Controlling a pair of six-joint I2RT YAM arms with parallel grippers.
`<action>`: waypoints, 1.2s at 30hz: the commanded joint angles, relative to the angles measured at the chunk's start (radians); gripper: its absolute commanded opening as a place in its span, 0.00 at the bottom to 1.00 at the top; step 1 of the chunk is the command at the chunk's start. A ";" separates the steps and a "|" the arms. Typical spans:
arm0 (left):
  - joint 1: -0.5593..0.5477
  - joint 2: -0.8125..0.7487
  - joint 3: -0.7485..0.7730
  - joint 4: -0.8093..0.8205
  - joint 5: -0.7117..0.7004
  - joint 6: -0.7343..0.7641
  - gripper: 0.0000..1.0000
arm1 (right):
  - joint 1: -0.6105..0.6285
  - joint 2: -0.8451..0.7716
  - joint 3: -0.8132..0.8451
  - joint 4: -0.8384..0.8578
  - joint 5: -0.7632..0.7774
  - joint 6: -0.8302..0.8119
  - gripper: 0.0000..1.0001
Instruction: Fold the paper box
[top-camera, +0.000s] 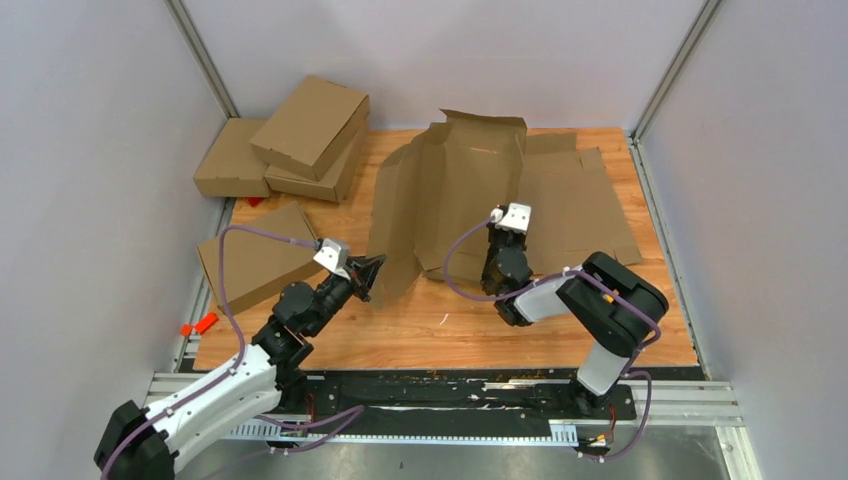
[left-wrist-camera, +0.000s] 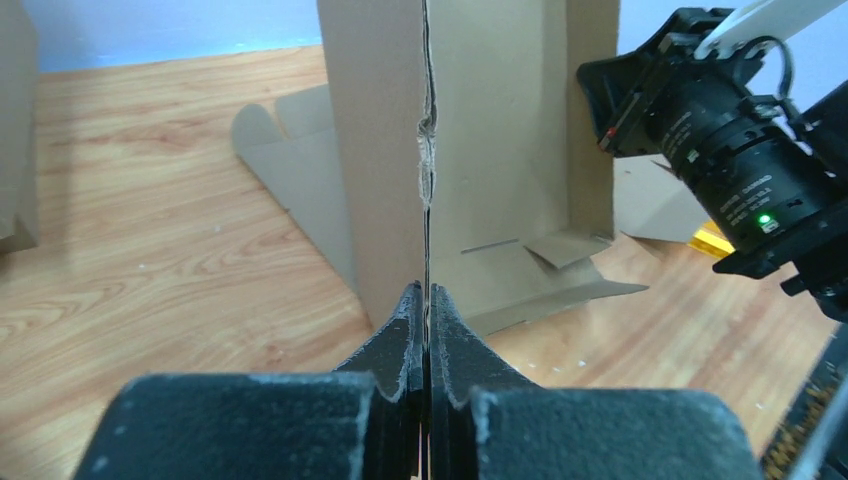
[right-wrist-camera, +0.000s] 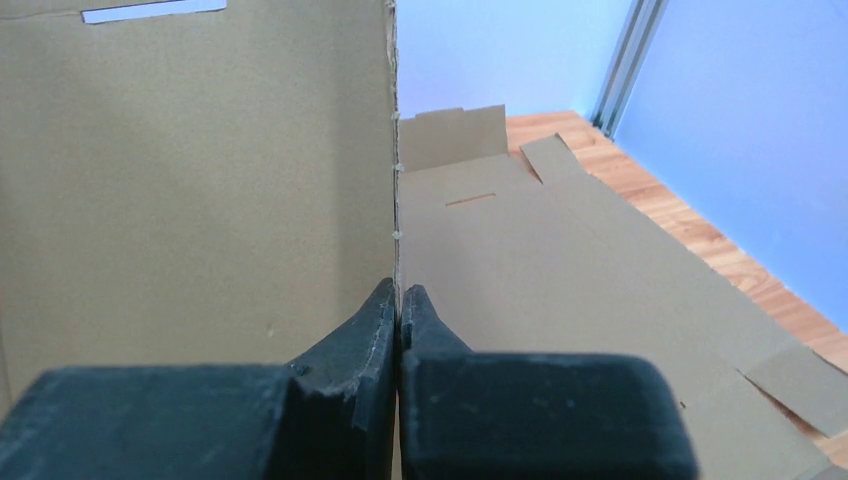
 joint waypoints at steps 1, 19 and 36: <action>-0.007 0.137 0.025 0.149 -0.099 0.069 0.00 | -0.063 0.059 0.112 0.201 -0.009 -0.106 0.00; -0.065 -0.015 -0.010 -0.168 -0.201 -0.022 0.00 | -0.077 -0.005 -0.078 -0.026 -0.156 0.212 0.00; -0.064 -0.053 0.171 -0.416 -0.339 -0.028 0.61 | -0.016 0.026 -0.089 0.201 -0.215 -0.018 0.00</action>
